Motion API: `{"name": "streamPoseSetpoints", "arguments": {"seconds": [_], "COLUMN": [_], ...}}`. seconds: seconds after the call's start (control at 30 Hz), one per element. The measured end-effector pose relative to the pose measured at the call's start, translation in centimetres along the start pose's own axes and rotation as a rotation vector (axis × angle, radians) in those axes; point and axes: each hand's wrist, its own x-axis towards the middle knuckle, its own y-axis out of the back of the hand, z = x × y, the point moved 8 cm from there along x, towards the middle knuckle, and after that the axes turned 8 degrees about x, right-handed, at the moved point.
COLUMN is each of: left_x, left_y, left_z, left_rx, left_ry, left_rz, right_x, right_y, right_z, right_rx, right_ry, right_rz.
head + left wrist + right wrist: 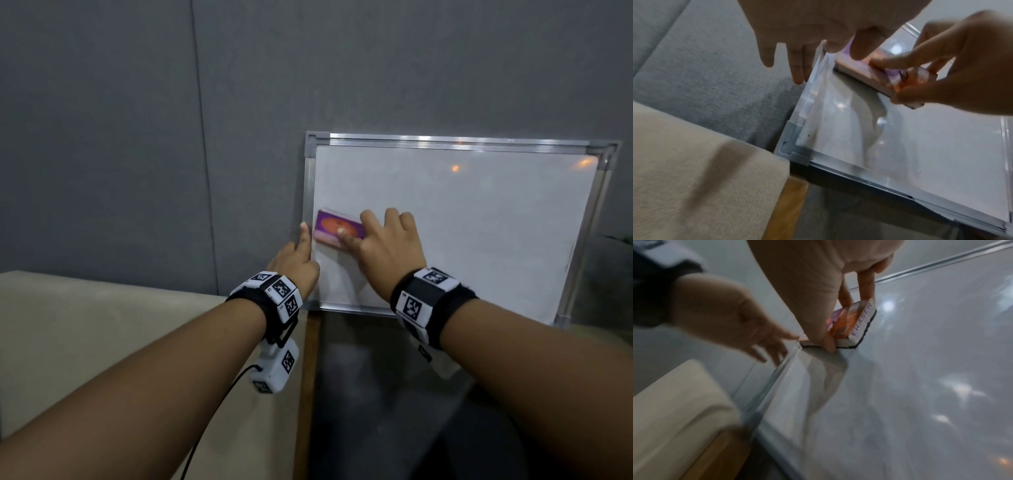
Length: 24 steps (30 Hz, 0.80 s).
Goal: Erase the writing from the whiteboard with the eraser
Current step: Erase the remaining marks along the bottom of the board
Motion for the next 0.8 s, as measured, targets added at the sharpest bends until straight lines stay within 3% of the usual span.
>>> {"name": "streamPoseSetpoints", "arguments": {"seconds": [0.13,0.47,0.67,0.8], "left_x": [0.0,0.0,0.0,-0.1], "left_y": [0.1,0.1,-0.2,-0.2], "left_z": [0.0,0.1,0.2,0.1], "left_rx": [-0.011,-0.017,-0.039,-0.074], "left_ry": [0.007,0.015,0.021,0.029], "left_rz": [-0.004,-0.021,-0.04,-0.036], "right_x": [-0.2,-6.4,-6.4,-7.1], "right_y": [-0.5,-5.0,-2.3,-0.7], "right_z": [0.0,-3.5,1.4,6.2], "right_rx": [0.021,0.058,0.004,0.048], "right_ry": [-0.007,0.211,0.166,0.053], "right_rz": [-0.028,-0.266,-0.249,-0.232]}}
